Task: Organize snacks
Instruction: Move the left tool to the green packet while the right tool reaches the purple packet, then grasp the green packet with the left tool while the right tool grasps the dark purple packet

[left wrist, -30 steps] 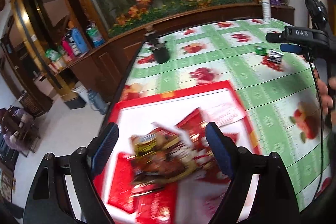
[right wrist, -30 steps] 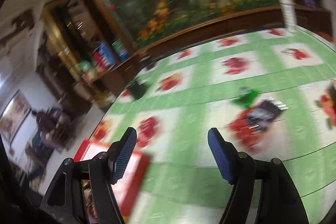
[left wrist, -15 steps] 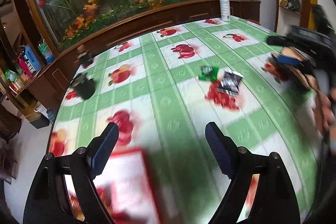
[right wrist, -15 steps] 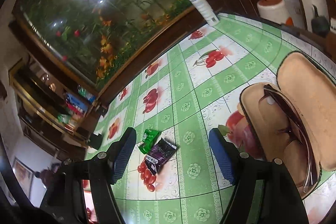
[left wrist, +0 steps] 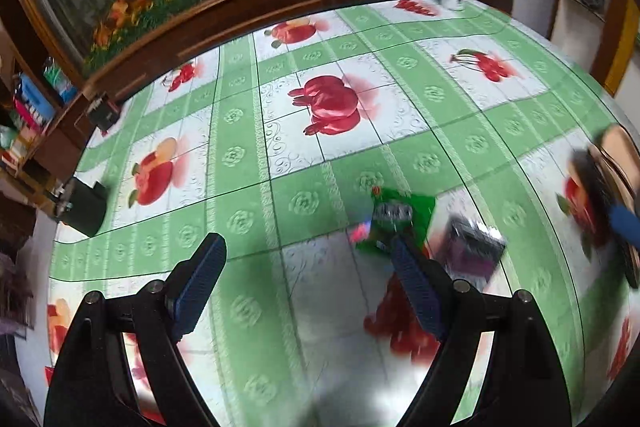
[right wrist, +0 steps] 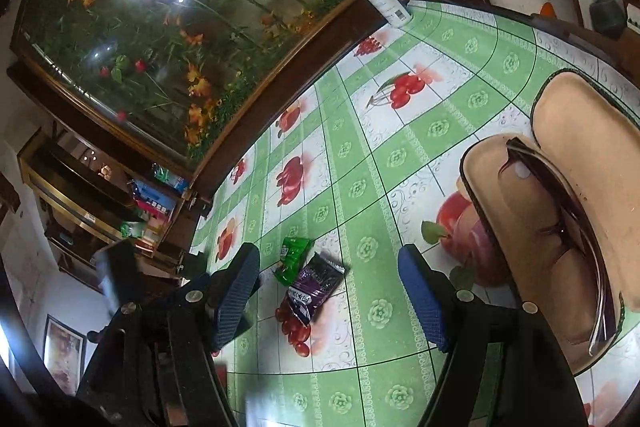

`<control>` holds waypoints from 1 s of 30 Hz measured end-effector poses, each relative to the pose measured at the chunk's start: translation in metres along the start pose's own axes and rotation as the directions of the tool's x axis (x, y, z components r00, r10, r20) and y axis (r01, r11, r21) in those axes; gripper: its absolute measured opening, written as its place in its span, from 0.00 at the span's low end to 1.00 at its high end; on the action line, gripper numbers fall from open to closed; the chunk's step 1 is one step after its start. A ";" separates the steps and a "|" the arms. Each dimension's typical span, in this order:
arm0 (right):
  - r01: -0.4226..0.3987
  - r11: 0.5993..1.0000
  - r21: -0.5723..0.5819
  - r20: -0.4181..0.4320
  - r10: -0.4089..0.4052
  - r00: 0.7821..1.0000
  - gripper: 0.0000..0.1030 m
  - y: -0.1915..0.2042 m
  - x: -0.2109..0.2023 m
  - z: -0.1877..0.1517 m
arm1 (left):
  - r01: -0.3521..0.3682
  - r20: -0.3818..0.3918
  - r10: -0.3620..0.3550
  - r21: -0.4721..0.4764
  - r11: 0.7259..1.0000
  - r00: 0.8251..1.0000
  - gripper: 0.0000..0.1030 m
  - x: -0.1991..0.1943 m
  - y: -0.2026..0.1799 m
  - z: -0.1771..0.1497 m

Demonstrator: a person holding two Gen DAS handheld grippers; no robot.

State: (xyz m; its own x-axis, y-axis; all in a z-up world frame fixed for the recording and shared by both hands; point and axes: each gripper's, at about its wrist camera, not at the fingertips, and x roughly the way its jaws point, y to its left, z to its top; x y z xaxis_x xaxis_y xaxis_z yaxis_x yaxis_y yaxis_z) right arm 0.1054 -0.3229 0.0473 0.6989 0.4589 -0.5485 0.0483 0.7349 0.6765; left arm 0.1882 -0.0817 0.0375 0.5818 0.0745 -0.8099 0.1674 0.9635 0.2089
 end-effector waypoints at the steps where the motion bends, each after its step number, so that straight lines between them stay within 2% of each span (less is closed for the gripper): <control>1: -0.001 1.000 0.000 -0.001 0.001 1.000 0.72 0.001 0.000 -0.001 | 0.001 0.001 -0.001 -0.001 1.000 1.000 0.82 0.003 -0.002 0.003; 7: 0.001 1.000 0.002 -0.014 -0.001 1.000 0.72 0.003 0.004 -0.001 | 0.008 0.006 -0.008 0.024 1.000 1.000 0.83 0.014 -0.021 0.019; 12: 0.013 1.000 -0.012 -0.028 -0.013 1.000 0.72 0.005 0.009 -0.004 | 0.021 -0.045 -0.020 0.017 1.000 0.999 0.83 0.031 -0.021 0.017; 17: 0.036 0.999 -0.033 -0.047 -0.038 0.998 0.72 0.010 0.017 -0.008 | 0.039 -0.056 -0.040 -0.027 0.999 0.998 0.87 0.034 -0.001 0.003; 21: 0.046 0.998 -0.040 -0.097 -0.050 0.994 0.72 0.015 0.034 -0.016 | 0.098 -0.065 -0.103 -0.072 0.993 0.993 0.87 0.026 0.020 -0.020; 25: 0.063 0.997 -0.033 -0.132 -0.067 0.989 0.72 0.021 0.049 -0.023 | 0.163 -0.074 -0.175 -0.151 0.975 0.982 0.87 0.017 0.039 -0.047; 30: 0.116 0.993 -0.001 -0.176 -0.114 0.978 0.72 0.032 0.067 -0.031 | 0.129 -0.067 -0.139 -0.135 0.982 0.988 0.87 0.002 0.050 -0.069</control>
State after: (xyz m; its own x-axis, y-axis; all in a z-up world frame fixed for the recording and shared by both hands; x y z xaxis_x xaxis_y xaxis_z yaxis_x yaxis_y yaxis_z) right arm 0.1317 -0.2532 0.0168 0.5519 0.4531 -0.7001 0.1279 0.7836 0.6080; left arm 0.1429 -0.0154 0.0089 0.4978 -0.0435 -0.8662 0.1326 0.9908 0.0265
